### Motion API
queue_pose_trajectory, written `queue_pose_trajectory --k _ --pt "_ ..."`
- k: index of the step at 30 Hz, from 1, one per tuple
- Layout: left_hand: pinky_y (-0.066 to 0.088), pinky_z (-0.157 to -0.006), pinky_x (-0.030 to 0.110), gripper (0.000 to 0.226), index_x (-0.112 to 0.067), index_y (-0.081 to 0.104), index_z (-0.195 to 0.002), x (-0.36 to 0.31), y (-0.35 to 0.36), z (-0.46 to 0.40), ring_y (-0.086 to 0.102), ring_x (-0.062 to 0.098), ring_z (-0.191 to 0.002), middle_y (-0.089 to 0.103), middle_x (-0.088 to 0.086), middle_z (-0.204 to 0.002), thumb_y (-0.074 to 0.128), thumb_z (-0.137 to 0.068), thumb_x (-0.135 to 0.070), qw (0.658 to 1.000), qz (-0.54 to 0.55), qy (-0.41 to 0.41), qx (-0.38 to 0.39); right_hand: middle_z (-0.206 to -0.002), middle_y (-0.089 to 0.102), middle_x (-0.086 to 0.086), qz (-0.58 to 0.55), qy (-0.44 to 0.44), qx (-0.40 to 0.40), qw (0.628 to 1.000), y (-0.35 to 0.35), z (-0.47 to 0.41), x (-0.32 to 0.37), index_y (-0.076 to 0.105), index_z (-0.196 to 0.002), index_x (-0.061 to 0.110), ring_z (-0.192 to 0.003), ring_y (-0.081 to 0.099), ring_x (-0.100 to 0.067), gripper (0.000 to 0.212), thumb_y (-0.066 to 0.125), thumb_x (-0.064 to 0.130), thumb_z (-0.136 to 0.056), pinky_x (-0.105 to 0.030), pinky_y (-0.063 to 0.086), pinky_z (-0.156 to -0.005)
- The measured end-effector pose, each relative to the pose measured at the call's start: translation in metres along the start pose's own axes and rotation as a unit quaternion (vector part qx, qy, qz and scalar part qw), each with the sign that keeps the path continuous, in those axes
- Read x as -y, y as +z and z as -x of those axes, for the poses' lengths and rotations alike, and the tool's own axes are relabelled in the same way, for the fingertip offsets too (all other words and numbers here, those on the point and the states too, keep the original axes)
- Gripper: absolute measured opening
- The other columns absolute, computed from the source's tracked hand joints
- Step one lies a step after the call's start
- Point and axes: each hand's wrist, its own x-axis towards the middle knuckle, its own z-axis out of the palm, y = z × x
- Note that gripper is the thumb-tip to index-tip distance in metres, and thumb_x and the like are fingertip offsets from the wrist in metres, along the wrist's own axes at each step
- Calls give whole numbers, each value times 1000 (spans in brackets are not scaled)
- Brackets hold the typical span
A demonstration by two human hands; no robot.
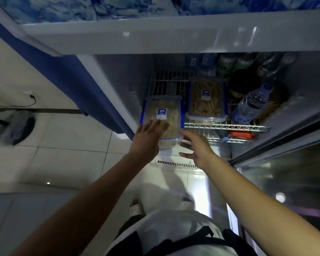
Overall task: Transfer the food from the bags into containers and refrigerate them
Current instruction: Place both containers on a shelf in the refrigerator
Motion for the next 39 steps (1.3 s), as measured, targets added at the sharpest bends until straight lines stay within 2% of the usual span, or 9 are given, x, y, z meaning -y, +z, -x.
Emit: queue_pose_trajectory --k 2,5,9,11,14,17,20,33,39 --pt "22 -121 48 80 -28 31 -151 3 1 -8 28 29 -148 32 3 -160 64 -85 1 1000 2 -1 -4 -99 69 2 117 -110 -100 982 -11 -3 1 71 -98 13 -96 63 -21 28 68 37 -85 -39 51 -84" --pt "31 -118 52 80 -28 33 -150 3 2 -18 34 30 -145 37 3 -157 66 -82 1 1000 -2 2 -7 -128 63 -6 417 -294 -186 839 -24 -9 20 65 -123 22 -117 57 -32 41 62 37 -86 -43 47 -97" --pt "33 -117 52 81 -24 38 -150 7 2 -31 38 31 -142 41 4 -156 73 -79 -5 1000 13 3 1 -165 23 -3 699 -225 -83 674 -32 -49 64 18 -156 40 -144 32 -36 76 55 51 -90 -49 27 -112" --pt "34 -116 53 84 -25 37 -151 8 1 -38 38 31 -142 40 4 -156 75 -79 -6 1000 17 -1 -2 -168 1 0 731 -192 -41 653 -43 -72 66 3 -156 45 -151 20 -35 76 46 56 -94 -50 27 -116" --pt "30 -118 53 87 -26 32 -154 10 3 -45 30 31 -146 35 4 -159 72 -81 -3 1000 20 0 8 -168 -7 5 751 -209 -94 619 -57 -84 49 -3 -155 49 -154 7 -30 64 29 57 -100 -57 20 -117" --pt "18 -122 55 88 -30 20 -158 14 8 -50 13 28 -153 19 1 -166 58 -87 6 999 11 -6 29 -168 -8 6 737 -224 -137 622 -55 -83 41 -3 -155 48 -154 -3 -28 62 21 63 -99 -63 11 -117" --pt "23 -120 57 92 -31 17 -158 11 8 -61 14 29 -153 18 2 -166 48 -85 16 1000 -10 -2 10 -167 -11 8 731 -207 -131 637 -56 -85 43 -6 -153 51 -154 -2 -30 62 14 68 -97 -64 6 -116" --pt "34 -113 60 89 -38 8 -158 9 19 -108 6 36 -153 2 1 -169 40 -91 12 998 -51 -2 27 -166 -16 11 741 -192 -86 637 -78 -85 43 -10 -152 52 -153 3 -28 69 26 70 -96 -59 3 -118" --pt "17 -119 63 98 -38 -8 -157 2 38 -93 -3 37 -153 -8 9 -168 49 -91 5 996 -77 -24 43 -165 -20 13 740 -194 -78 639 -79 -82 44 -14 -150 54 -154 -1 -26 85 35 81 -86 -61 -4 -118"
